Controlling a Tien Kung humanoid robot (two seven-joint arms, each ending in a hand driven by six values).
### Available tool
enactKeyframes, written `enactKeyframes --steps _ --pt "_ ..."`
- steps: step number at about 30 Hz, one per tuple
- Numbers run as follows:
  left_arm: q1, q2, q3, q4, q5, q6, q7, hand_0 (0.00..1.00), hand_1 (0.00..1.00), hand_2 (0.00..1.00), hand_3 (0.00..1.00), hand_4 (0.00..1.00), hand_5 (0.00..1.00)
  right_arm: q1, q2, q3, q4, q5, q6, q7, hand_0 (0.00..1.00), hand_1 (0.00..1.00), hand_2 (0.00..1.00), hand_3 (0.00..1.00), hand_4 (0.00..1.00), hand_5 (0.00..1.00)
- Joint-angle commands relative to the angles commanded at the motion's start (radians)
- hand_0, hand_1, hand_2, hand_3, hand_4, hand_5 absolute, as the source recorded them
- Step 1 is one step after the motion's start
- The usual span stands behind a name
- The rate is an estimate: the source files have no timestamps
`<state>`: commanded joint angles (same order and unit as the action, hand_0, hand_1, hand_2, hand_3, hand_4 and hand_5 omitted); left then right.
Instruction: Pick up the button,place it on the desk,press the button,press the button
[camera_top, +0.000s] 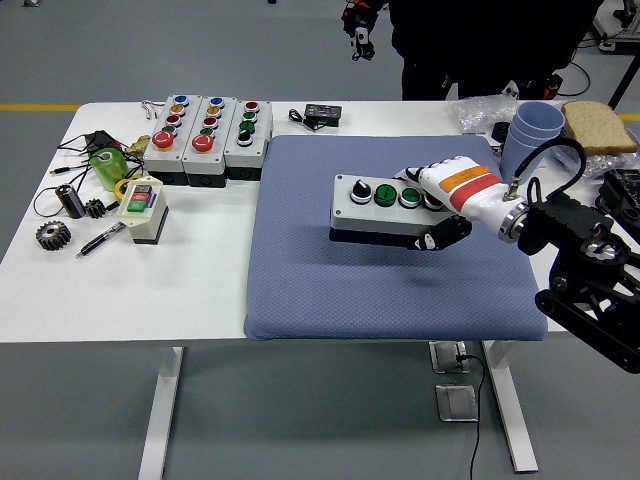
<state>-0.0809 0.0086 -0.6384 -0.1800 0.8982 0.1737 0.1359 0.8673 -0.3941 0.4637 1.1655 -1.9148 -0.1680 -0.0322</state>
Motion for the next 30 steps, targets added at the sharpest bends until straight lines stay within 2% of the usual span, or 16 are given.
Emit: enactKeyframes --steps 4,5,10,11,16,17,22,23,28,29,30 --pt "-0.002 0.000 -0.005 0.000 0.008 0.000 0.002 0.627 0.660 0.679 0.601 0.343 0.640 0.009 0.034 -0.017 -0.019 -0.001 0.011 -0.019 0.010 0.002 0.250 0.386 0.569 0.246" --pt "-0.001 0.000 -0.009 0.000 0.012 0.000 0.004 0.627 0.660 0.679 0.601 0.341 0.640 0.007 0.044 -0.017 -0.027 -0.013 0.010 -0.016 0.072 0.005 0.317 0.428 0.835 0.438" --pt "0.001 0.002 -0.014 0.000 0.018 -0.001 0.004 0.627 0.660 0.679 0.601 0.341 0.640 -0.001 0.067 -0.031 -0.042 -0.014 0.009 -0.006 0.072 0.005 0.317 0.428 0.835 0.438" --pt "0.001 0.002 -0.015 0.000 0.016 -0.001 0.003 0.627 0.661 0.679 0.600 0.341 0.640 -0.003 0.069 -0.034 -0.043 -0.011 0.009 -0.005 0.153 0.073 0.349 0.459 0.879 0.474" --pt "-0.001 0.001 -0.020 0.000 0.023 -0.001 0.004 0.627 0.661 0.679 0.600 0.341 0.640 -0.011 0.086 -0.034 -0.064 -0.028 0.027 -0.006 0.153 0.073 0.349 0.459 0.879 0.474" --pt "-0.001 0.001 -0.021 0.000 0.023 -0.001 0.004 0.627 0.661 0.679 0.600 0.341 0.640 -0.011 0.088 -0.033 -0.067 -0.030 0.030 -0.006 0.570 0.376 0.514 0.570 0.998 0.540" --pt "-0.003 0.002 -0.013 0.000 0.017 -0.001 0.003 0.627 0.661 0.679 0.600 0.341 0.640 -0.022 0.091 -0.032 -0.084 -0.024 0.064 -0.002 0.570 0.376 0.514 0.570 0.998 0.540" --pt "-0.002 0.002 -0.015 0.000 0.018 -0.001 0.003 0.627 0.661 0.679 0.600 0.341 0.641 -0.025 0.091 -0.030 -0.084 -0.018 0.065 -0.002 0.801 0.585 0.676 0.689 0.998 0.540" --pt "-0.002 0.001 -0.021 0.000 0.022 -0.001 0.003 0.627 0.661 0.679 0.600 0.341 0.641 -0.040 0.091 -0.008 -0.084 -0.018 0.057 0.008 0.801 0.585 0.676 0.689 0.998 0.540" --pt "-0.002 0.001 -0.023 0.000 0.024 -0.001 0.004 0.627 0.662 0.678 0.600 0.341 0.641 -0.041 0.090 -0.004 -0.082 -0.015 0.056 0.007 0.875 0.672 0.789 0.849 0.998 0.511" --pt "-0.003 0.001 -0.027 0.000 0.028 -0.001 0.005 0.627 0.662 0.678 0.600 0.341 0.641 -0.041 0.089 -0.001 -0.079 -0.010 0.058 0.004 0.875 0.672 0.789 0.849 0.998 0.511"
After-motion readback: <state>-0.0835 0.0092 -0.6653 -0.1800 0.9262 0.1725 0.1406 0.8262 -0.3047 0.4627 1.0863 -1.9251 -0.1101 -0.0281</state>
